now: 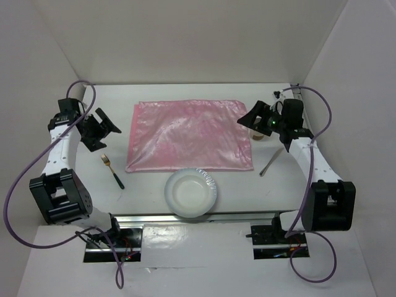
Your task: Set the dinner table for one person
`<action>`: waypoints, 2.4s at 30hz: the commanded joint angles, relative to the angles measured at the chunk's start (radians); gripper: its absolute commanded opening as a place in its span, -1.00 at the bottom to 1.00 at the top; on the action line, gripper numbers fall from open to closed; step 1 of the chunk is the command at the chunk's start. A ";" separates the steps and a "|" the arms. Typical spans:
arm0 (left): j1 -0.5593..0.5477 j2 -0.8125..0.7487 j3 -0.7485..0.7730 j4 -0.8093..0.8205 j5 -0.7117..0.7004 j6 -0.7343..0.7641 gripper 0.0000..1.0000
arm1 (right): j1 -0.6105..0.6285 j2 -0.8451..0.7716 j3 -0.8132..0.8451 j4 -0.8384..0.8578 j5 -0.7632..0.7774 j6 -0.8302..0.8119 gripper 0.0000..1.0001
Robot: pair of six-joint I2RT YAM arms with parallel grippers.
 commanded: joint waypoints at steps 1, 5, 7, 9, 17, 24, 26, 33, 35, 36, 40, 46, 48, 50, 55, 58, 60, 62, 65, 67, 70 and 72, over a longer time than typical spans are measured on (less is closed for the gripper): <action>0.009 -0.087 0.106 -0.037 -0.117 0.043 1.00 | 0.006 -0.110 0.023 -0.008 0.134 0.008 0.88; 0.009 -0.126 0.119 0.004 -0.073 0.033 0.85 | 0.006 -0.134 0.100 -0.017 0.170 -0.002 0.88; -0.014 -0.126 0.096 0.016 -0.048 0.023 0.76 | 0.015 -0.112 0.146 -0.017 0.144 -0.012 0.80; -0.041 -0.126 0.061 0.047 -0.037 0.008 0.60 | 0.037 -0.063 0.177 -0.026 0.116 -0.021 0.62; -0.210 -0.049 -0.013 0.078 -0.124 -0.010 -0.55 | 0.325 0.154 0.289 -0.193 0.206 -0.105 -0.42; -0.284 0.001 -0.058 0.099 -0.181 -0.010 -1.00 | 0.388 0.091 0.108 -0.169 0.268 -0.050 0.03; -0.300 0.038 -0.058 0.110 -0.198 -0.020 -1.00 | 0.397 0.077 0.068 -0.178 0.279 -0.041 0.30; -0.374 0.161 -0.018 0.121 -0.269 -0.040 -1.00 | 0.417 0.010 -0.009 -0.230 0.332 -0.013 0.66; -0.374 0.179 -0.018 0.121 -0.269 -0.040 -1.00 | 0.428 -0.004 -0.030 -0.256 0.332 0.001 0.69; -0.374 0.189 -0.018 0.131 -0.269 -0.040 -1.00 | 0.437 -0.019 -0.061 -0.256 0.323 0.017 0.71; -0.374 0.227 -0.018 0.131 -0.316 -0.040 -1.00 | 0.474 -0.068 -0.145 -0.256 0.294 0.063 0.81; -0.374 0.230 -0.091 0.154 -0.356 -0.075 -0.99 | 0.493 -0.125 -0.193 -0.301 0.303 0.129 0.98; -0.374 0.230 -0.091 0.154 -0.365 -0.086 -0.97 | 0.493 -0.150 -0.193 -0.310 0.317 0.130 0.98; -0.374 0.220 -0.091 0.154 -0.379 -0.086 -0.90 | 0.493 -0.159 -0.220 -0.310 0.293 0.139 0.98; -0.383 0.106 -0.035 0.099 -0.422 -0.086 -0.66 | 0.535 -0.170 -0.282 -0.252 0.199 0.152 0.98; -0.383 0.007 -0.004 0.099 -0.422 -0.073 -0.35 | 0.584 -0.139 -0.300 -0.213 0.211 0.200 0.98; -0.383 -0.032 0.008 0.099 -0.431 -0.061 -0.11 | 0.626 -0.107 -0.300 -0.203 0.235 0.240 0.98; -0.383 -0.061 0.008 0.108 -0.454 -0.052 -0.11 | 0.647 -0.072 -0.300 -0.160 0.245 0.274 0.98; -0.383 -0.074 -0.001 0.096 -0.474 -0.052 -0.11 | 0.666 -0.035 -0.328 -0.080 0.236 0.285 0.98; -0.383 -0.074 -0.010 0.087 -0.474 -0.052 -0.11 | 0.677 -0.013 -0.337 -0.034 0.236 0.304 0.89; -0.393 -0.087 -0.036 0.096 -0.451 -0.052 -0.11 | 0.698 0.016 -0.337 0.001 0.236 0.315 0.78; -0.393 -0.087 -0.036 0.096 -0.438 -0.043 -0.11 | 0.712 0.042 -0.337 0.011 0.258 0.327 0.76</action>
